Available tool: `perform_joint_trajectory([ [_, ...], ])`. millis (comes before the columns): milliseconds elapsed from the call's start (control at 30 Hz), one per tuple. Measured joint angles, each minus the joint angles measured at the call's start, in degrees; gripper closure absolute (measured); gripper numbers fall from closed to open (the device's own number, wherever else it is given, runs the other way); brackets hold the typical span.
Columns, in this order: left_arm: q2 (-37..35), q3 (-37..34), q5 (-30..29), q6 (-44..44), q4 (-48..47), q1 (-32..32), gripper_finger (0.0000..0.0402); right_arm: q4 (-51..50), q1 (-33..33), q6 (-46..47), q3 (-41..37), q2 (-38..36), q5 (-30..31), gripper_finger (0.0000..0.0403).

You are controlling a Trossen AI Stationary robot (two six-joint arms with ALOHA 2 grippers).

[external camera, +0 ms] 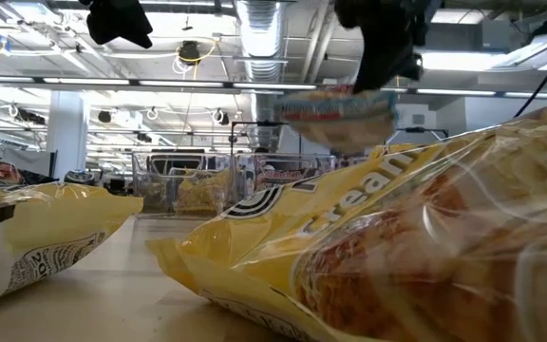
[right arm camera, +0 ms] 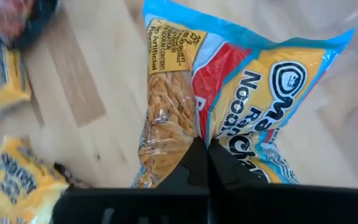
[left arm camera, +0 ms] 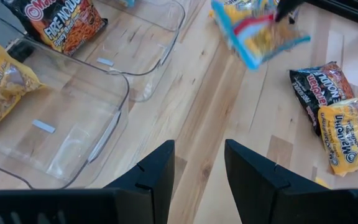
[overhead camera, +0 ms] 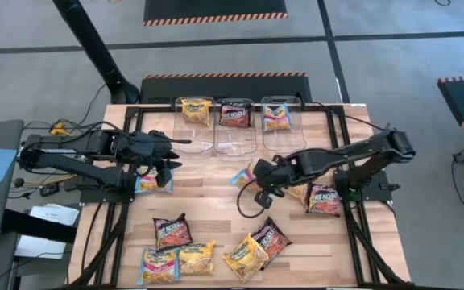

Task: Sort Maruchan noodles
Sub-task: Put the blue noodle pack in the right transparent bin

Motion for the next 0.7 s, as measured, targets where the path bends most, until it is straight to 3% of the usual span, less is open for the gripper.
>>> perform_joint_trajectory([
  [367,0.0,0.0,-1.3,-0.1,0.0,0.0,0.0274,-5.8,-7.4,-9.2,0.1,-11.2,8.9,0.0403],
  [700,0.0,0.0,-6.0,-0.1,0.0,0.0,0.0274,-9.6,-21.0,-29.7,0.2,-13.9,10.9,0.0403],
])
